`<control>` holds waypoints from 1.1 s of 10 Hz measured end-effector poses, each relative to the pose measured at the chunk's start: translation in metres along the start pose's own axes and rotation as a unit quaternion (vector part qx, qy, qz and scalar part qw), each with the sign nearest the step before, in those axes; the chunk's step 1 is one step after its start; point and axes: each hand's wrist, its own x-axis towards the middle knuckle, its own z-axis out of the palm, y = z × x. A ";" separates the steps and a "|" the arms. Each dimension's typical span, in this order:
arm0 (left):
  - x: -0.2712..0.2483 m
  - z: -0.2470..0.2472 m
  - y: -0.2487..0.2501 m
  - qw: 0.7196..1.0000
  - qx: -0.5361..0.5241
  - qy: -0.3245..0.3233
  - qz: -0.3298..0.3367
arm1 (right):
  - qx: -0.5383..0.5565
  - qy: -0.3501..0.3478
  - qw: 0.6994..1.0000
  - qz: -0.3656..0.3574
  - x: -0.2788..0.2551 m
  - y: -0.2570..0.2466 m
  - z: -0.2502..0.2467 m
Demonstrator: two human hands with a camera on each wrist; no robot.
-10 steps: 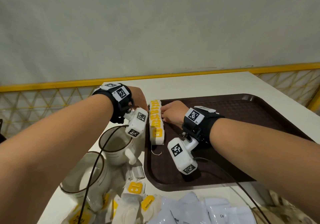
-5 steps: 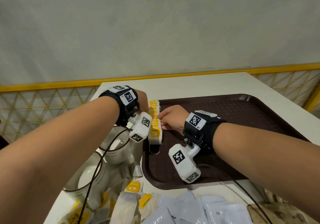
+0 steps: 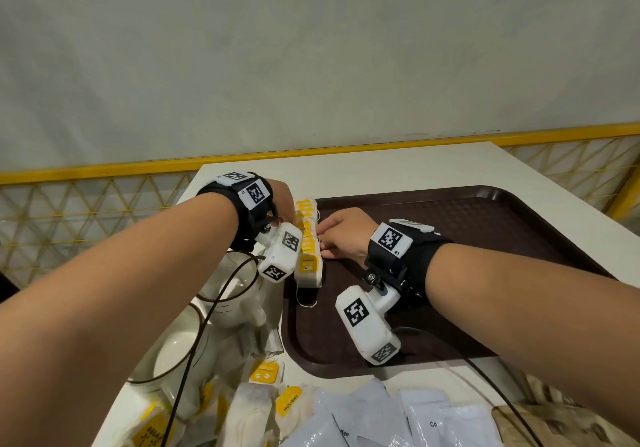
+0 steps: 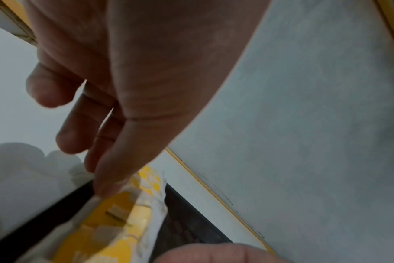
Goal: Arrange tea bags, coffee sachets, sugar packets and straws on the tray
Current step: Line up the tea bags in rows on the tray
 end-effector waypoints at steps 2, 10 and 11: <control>0.006 0.003 0.000 1.000 0.006 -0.011 0.000 | -0.052 -0.005 0.999 -0.001 0.001 -0.001 0.002; 0.000 -0.007 0.000 0.997 -0.070 -0.008 0.029 | -0.055 -0.039 0.998 0.013 -0.008 -0.005 -0.003; 0.001 -0.006 0.001 0.997 -0.065 -0.013 0.033 | -0.105 -0.055 0.993 0.009 -0.009 -0.003 -0.001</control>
